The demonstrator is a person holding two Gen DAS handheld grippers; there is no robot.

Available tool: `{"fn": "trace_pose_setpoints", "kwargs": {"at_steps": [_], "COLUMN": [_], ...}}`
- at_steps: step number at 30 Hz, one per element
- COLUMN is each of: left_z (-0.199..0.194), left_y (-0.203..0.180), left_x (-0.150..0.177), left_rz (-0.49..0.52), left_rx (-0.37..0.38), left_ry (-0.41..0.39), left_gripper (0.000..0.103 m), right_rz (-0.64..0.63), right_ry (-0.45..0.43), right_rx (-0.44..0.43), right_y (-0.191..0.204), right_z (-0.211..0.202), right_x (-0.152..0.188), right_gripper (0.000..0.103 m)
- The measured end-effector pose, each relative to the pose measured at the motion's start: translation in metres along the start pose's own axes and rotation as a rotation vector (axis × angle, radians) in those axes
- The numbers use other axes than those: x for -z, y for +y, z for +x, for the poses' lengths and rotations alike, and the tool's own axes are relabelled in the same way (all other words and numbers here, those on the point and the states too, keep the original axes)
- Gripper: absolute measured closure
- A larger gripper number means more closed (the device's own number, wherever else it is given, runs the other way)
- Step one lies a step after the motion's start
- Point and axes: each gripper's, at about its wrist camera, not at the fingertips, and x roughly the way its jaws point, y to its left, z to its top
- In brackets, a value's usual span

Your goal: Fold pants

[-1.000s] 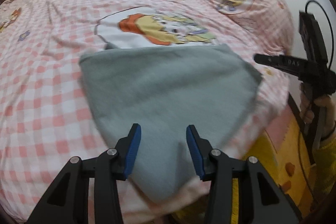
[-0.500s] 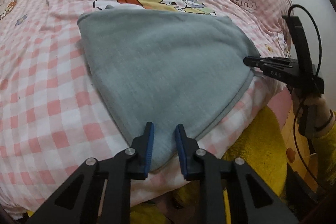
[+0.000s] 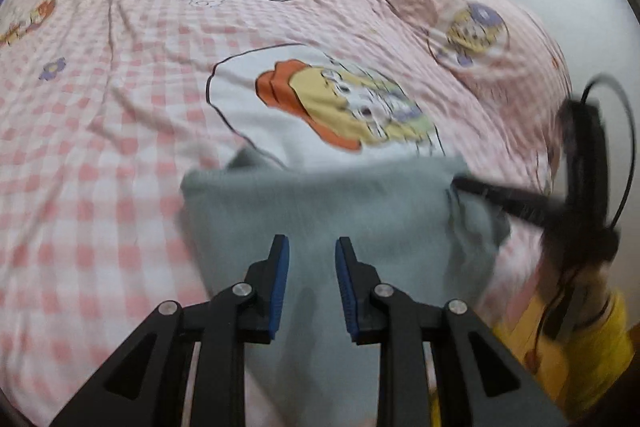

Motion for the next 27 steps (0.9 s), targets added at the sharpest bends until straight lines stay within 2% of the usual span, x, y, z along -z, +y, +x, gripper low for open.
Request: {"fn": "trace_pose_setpoints", "kwargs": {"at_steps": [2, 4, 5, 8, 15, 16, 20, 21, 23, 24, 27], "left_z": [0.015, 0.032, 0.041, 0.051, 0.039, 0.035, 0.017, 0.012, 0.004, 0.001, -0.009], "left_y": [0.01, 0.023, 0.03, 0.045, 0.036, 0.036, 0.037, 0.037, 0.039, 0.04, 0.045], "left_x": [-0.011, -0.017, -0.018, -0.018, -0.014, -0.012, -0.002, 0.001, 0.01, 0.014, 0.025], "left_rz": [-0.018, -0.011, -0.017, -0.052, -0.025, -0.024, -0.024, -0.021, -0.026, -0.038, -0.11], "left_rx": [-0.043, -0.133, -0.158, -0.129, -0.17, -0.176, -0.206, -0.222, -0.225, -0.207, -0.1], "left_ry": [0.002, 0.021, 0.043, 0.057, 0.049, 0.046, 0.042, 0.039, 0.036, 0.038, 0.066], "left_gripper": [0.079, 0.08, 0.086, 0.09, 0.09, 0.09, 0.089, 0.081, 0.072, 0.072, 0.07], "right_rz": [0.014, 0.02, 0.041, 0.11, 0.158, 0.161, 0.171, 0.166, 0.132, 0.107, 0.018], "right_ry": [0.012, 0.014, 0.016, 0.018, 0.007, 0.003, -0.009, -0.012, -0.011, -0.008, 0.01], "right_rx": [0.039, 0.113, 0.103, 0.058, 0.051, 0.069, 0.101, 0.098, 0.094, 0.086, 0.07], "right_y": [-0.005, -0.016, -0.023, -0.038, -0.042, -0.041, -0.037, -0.033, -0.021, -0.014, 0.013], "right_z": [0.017, 0.031, 0.036, 0.039, 0.024, 0.02, -0.007, -0.015, -0.025, -0.028, -0.034], "right_x": [-0.002, -0.004, -0.004, -0.004, -0.004, -0.006, 0.0, 0.003, 0.007, 0.01, 0.023], "right_gripper": [0.097, 0.097, 0.097, 0.102, 0.102, 0.1, 0.075, 0.07, 0.069, 0.068, 0.068]}}
